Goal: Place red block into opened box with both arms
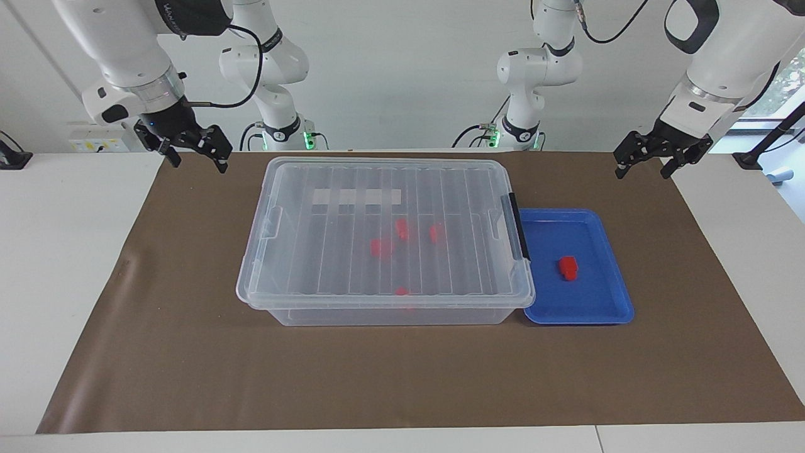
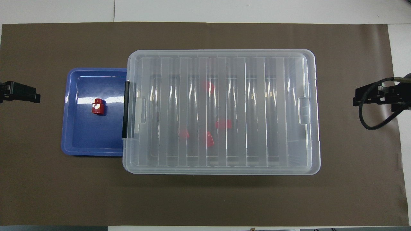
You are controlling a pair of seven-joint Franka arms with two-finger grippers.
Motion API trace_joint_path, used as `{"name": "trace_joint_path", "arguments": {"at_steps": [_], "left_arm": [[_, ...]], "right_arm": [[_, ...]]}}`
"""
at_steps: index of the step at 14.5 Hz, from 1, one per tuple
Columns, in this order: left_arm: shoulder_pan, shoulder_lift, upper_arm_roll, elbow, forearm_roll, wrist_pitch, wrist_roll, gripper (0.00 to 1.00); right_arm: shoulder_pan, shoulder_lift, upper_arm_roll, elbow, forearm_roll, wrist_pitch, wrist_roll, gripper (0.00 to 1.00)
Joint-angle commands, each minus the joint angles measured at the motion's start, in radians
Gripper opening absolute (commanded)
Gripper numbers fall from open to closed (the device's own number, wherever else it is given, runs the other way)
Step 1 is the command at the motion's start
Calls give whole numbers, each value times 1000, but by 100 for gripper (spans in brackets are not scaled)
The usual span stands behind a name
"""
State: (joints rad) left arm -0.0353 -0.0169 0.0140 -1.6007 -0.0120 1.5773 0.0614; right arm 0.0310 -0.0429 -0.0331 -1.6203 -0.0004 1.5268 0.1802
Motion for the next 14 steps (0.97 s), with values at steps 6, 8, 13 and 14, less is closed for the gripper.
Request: {"name": "trace_joint_path", "arguments": {"at_steps": [6, 8, 13, 14], "left_arm": [[-2, -28, 0, -31, 23, 13, 3, 100], [0, -28, 0, -31, 23, 13, 3, 100], [-2, -28, 0, -31, 23, 13, 3, 100], [0, -28, 0, -31, 23, 12, 3, 100]], "right_arm": [[-16, -12, 10, -20, 2, 7, -25, 100], [-13, -12, 10, -21, 2, 6, -25, 100], [-8, -28, 9, -76, 17, 58, -21, 100], [-5, -47, 9, -120, 20, 97, -21, 100]]}}
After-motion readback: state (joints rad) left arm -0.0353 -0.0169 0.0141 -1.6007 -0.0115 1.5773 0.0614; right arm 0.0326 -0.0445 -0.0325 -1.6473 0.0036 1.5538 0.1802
